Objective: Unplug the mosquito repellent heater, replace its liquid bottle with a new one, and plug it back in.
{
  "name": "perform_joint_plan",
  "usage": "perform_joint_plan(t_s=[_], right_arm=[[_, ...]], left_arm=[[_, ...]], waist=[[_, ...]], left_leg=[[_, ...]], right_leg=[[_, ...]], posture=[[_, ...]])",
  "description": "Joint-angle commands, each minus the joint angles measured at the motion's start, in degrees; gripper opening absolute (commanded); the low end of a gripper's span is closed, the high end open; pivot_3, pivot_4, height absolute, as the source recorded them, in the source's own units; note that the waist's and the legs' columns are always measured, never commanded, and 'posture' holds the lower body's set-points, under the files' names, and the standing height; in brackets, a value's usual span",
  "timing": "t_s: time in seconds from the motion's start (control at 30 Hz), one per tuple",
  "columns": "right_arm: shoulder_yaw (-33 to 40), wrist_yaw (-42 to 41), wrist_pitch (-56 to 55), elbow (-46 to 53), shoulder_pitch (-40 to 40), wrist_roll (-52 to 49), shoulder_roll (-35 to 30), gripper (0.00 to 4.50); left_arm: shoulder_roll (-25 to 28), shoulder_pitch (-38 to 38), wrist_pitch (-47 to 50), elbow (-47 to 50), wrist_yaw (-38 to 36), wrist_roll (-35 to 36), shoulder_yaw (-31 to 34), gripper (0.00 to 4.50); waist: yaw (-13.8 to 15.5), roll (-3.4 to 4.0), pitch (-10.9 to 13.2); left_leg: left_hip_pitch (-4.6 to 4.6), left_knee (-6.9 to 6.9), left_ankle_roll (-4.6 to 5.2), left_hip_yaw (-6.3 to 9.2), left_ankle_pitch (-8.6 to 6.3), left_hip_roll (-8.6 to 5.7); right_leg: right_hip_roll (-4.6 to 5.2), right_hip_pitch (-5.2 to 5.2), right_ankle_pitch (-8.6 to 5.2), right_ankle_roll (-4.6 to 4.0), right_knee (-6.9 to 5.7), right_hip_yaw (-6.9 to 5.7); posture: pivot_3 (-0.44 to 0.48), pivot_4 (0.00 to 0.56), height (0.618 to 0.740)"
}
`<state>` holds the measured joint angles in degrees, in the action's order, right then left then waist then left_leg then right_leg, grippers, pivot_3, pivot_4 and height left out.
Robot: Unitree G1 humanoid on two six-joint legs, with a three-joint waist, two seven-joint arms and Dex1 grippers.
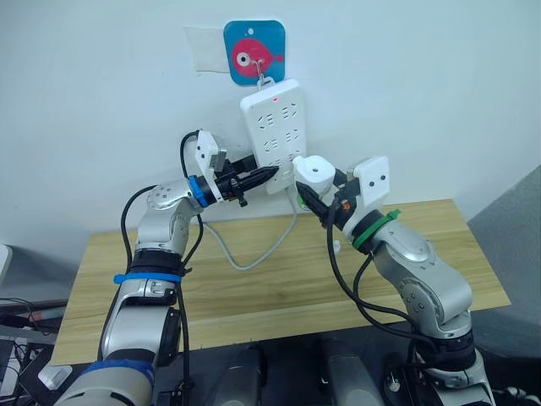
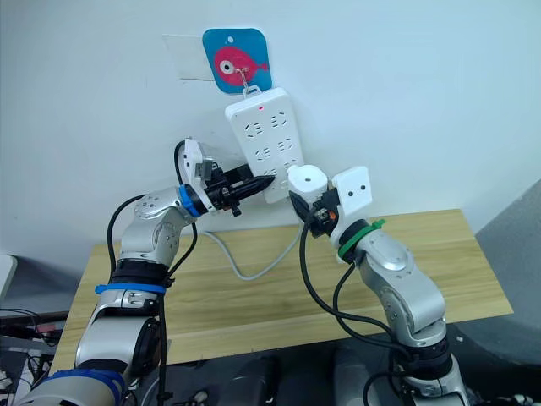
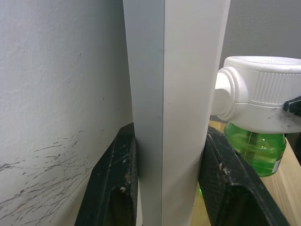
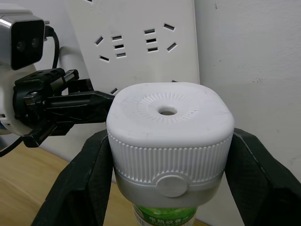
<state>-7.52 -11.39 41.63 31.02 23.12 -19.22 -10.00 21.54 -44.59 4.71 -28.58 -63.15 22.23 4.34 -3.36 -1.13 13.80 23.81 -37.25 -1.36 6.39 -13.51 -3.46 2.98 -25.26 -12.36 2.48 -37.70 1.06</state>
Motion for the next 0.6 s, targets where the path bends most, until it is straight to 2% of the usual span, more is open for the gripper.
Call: perform_joint_plan(t_s=[0.03, 0.6], right_arm=[[-0.43, -0.22, -0.70, 1.87, 1.22, -0.37, 1.04, 3.04], [-1.62, 1.14, -0.95, -5.12, 6.30, 2.06, 4.95, 3.04]], left_arm=[[-0.26, 0.11, -0.19, 3.99, -1.36, 0.55, -0.84, 1.33], [-0.50, 0.13, -0.42, 4.10, -2.23, -0.24, -1.38, 1.33]], waist=[[0.01, 0.00, 0.00], [-0.28, 0.00, 0.00]], left_leg=[[0.00, 0.00, 0.00, 0.00, 0.00, 0.00], [-0.02, 0.01, 0.00, 0.00, 0.00, 0.03]], right_leg=[[0.00, 0.00, 0.00, 0.00, 0.00, 0.00], [0.01, -0.05, 0.00, 0.00, -0.06, 0.08]], posture=[[-0.099, 0.227, 0.740], [-0.096, 0.236, 0.740]])
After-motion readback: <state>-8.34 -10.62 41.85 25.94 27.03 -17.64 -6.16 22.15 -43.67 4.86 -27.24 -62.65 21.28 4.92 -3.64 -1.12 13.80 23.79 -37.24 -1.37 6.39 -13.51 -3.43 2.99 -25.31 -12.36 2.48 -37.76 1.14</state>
